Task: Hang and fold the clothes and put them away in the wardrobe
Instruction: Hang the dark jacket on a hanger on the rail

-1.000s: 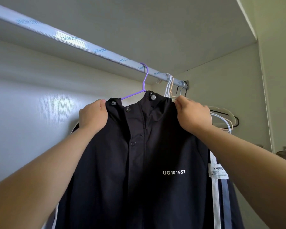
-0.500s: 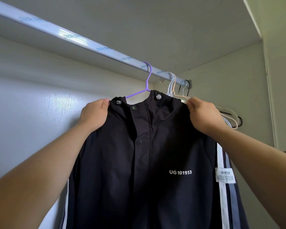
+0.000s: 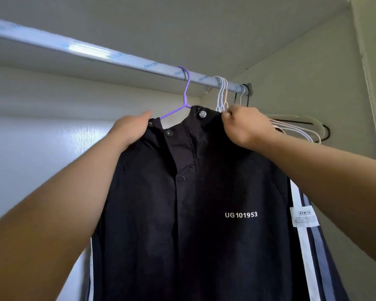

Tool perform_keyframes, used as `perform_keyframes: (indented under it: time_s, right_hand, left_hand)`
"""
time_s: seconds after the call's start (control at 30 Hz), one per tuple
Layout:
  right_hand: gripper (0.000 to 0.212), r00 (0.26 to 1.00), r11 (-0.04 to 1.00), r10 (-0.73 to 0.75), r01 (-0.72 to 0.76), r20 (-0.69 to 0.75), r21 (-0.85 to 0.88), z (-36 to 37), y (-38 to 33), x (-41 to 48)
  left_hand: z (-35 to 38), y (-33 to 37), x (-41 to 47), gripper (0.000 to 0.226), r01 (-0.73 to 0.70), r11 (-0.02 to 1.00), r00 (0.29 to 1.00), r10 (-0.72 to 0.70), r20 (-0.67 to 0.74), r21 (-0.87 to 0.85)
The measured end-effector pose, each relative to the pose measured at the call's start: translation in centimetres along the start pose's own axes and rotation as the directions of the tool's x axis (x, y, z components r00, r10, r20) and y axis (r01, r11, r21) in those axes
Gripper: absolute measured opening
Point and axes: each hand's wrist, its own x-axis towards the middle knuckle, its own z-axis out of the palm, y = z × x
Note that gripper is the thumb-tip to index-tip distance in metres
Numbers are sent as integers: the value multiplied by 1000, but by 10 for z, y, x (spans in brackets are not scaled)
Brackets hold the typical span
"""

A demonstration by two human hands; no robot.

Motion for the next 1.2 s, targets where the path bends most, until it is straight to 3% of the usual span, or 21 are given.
perform_keyframes:
  time_s: [0.07, 0.13, 0.27, 0.37, 0.47, 0.53, 0.7, 0.8, 0.9, 1.0, 1.13, 1.2]
  right_hand:
    - [38, 995, 997, -15, 8, 95, 71, -6, -14, 18]
    - [40, 978, 988, 6, -37, 207, 147, -13, -26, 43]
    - [41, 908, 947, 111, -220, 404, 234, -15, -39, 79]
    - [49, 857, 926, 161, -303, 490, 226, -8, -43, 87]
    - [22, 793, 914, 161, -345, 588, 215, -6, -41, 92]
    - [20, 731, 902, 131, -368, 669, 225, -9, -39, 93]
    - [21, 628, 877, 135, -436, 767, 203, -16, -45, 97]
    - [30, 705, 875, 186, -436, 685, 211, -8, -55, 97]
    - [40, 734, 881, 216, -431, 643, 196, -1, -54, 97]
    - [21, 768, 873, 217, -428, 602, 231, -1, -43, 97]
    - [7, 815, 903, 247, -390, 524, 181, -2, -21, 96]
    - [8, 804, 887, 245, -412, 542, 210, -9, -9, 96]
  left_hand:
    - [-13, 10, 7, 38, 112, 993, 946, -92, 310, -48]
    - [-27, 22, 16, 31, 203, 973, 855, -232, 465, 113]
    - [-37, 40, 29, 35, 250, 911, 717, -401, 570, 327]
    - [-28, 43, 24, 39, 239, 896, 674, -430, 600, 374]
    - [-21, 37, 21, 28, 191, 903, 659, -408, 632, 385]
    - [-22, 33, 21, 30, 202, 929, 631, -366, 684, 311]
    - [-29, 34, 29, 17, 231, 957, 691, -288, 663, 175]
    - [-31, 32, 25, 15, 261, 955, 682, -284, 674, 138]
    - [-30, 24, 27, 26, 264, 959, 761, -274, 588, 105]
    - [-32, 20, 27, 17, 217, 964, 849, -263, 459, 151]
    - [-31, 17, 29, 16, 140, 934, 887, -266, 377, 329]
    - [-34, 13, 36, 22, 129, 921, 901, -264, 345, 367]
